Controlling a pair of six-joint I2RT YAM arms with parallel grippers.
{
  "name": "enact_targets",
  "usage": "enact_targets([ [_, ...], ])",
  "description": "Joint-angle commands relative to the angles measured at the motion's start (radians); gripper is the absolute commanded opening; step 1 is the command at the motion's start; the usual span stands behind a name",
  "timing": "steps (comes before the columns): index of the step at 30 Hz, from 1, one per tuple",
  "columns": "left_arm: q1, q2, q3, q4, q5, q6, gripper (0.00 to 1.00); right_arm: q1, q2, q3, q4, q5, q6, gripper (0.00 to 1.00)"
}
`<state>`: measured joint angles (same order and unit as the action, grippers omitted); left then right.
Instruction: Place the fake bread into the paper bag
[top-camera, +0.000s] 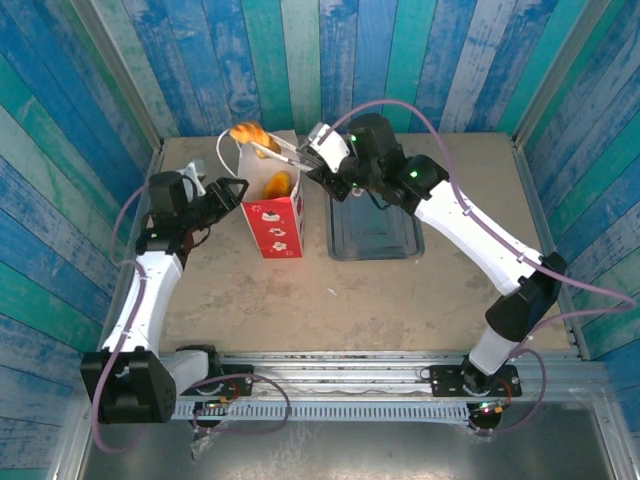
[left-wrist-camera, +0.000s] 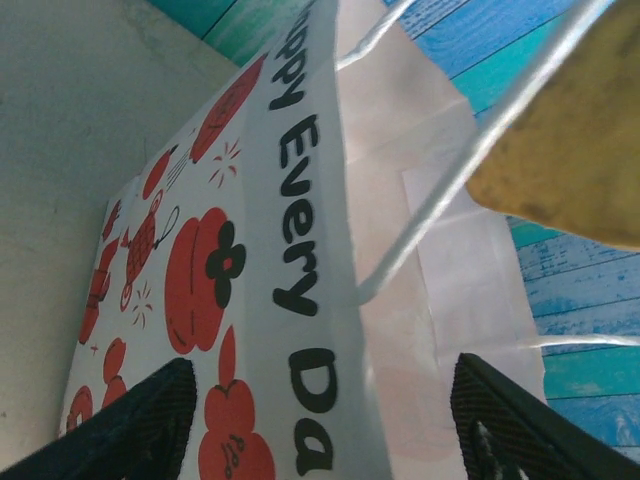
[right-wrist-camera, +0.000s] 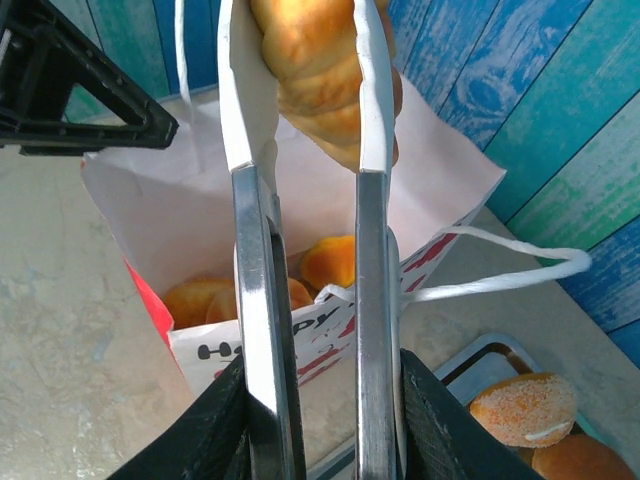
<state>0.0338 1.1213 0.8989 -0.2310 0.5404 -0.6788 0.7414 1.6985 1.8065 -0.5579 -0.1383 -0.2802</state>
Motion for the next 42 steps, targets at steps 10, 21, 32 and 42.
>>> enact_targets([
  [10,0.005,0.014,-0.009,-0.008,-0.043,0.044,0.48,-0.009,0.052,0.102,-0.110,0.129,-0.229,0.36],
  [21,0.005,-0.001,0.003,-0.028,-0.060,0.047,0.44,0.003,0.081,0.101,-0.152,0.304,-0.390,0.39],
  [32,0.005,-0.016,0.015,-0.040,-0.054,0.045,0.43,0.013,0.086,0.097,-0.151,0.303,-0.415,0.56],
  [42,0.005,-0.026,0.018,-0.043,-0.038,0.045,0.43,0.013,0.061,0.103,-0.145,0.252,-0.378,0.55],
])
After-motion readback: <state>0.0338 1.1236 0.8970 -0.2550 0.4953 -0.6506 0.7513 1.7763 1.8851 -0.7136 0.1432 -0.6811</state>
